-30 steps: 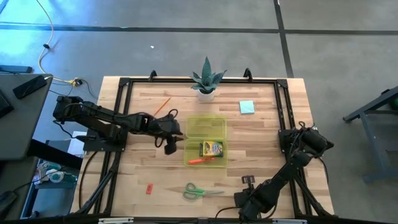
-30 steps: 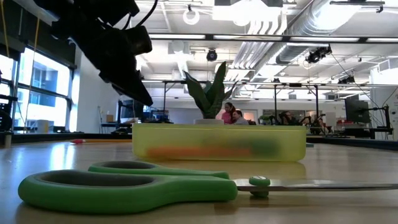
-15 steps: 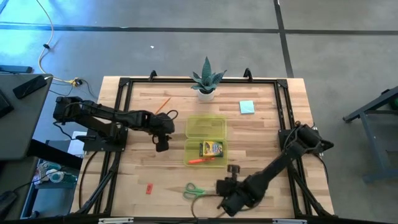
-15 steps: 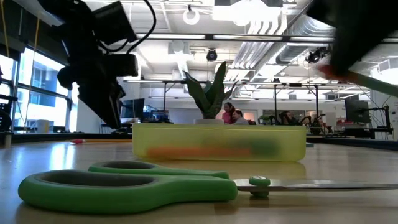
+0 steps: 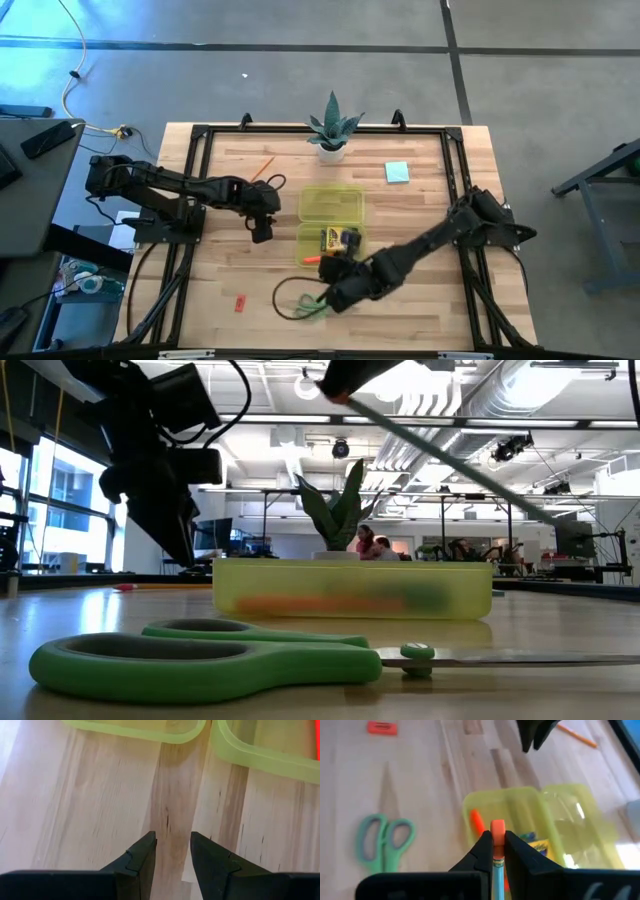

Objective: Pack school essentials
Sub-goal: Put the light blue pencil into the yellow school supply box

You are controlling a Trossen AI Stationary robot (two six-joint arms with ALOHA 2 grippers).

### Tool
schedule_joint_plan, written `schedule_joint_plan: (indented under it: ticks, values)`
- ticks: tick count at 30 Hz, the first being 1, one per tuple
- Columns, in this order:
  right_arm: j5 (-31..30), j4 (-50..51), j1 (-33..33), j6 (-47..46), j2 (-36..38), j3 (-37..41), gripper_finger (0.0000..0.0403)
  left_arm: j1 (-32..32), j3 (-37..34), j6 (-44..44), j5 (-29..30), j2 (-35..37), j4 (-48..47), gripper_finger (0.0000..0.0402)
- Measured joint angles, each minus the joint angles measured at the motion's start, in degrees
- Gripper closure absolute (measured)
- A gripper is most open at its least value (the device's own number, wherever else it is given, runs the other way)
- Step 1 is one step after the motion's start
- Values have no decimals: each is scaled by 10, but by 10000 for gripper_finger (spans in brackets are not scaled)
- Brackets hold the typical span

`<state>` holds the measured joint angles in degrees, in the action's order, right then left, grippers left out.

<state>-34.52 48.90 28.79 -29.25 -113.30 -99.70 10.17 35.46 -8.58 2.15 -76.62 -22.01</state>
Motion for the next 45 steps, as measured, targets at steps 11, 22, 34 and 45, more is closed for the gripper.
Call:
schedule_joint_plan:
  ticks: [11,22,34,45]
  values:
    - [21,-101,-56,155,-1,1,387,-1,0,-18,0,0,0,291]
    - [55,-130,-79,119,-32,5,387,-1,0,-24,0,0,-6,291]
    - [99,-111,-103,27,-65,6,387,-1,0,-33,2,0,-10,291]
    - [123,-104,-109,22,-65,5,351,-1,0,-35,2,0,-9,291]
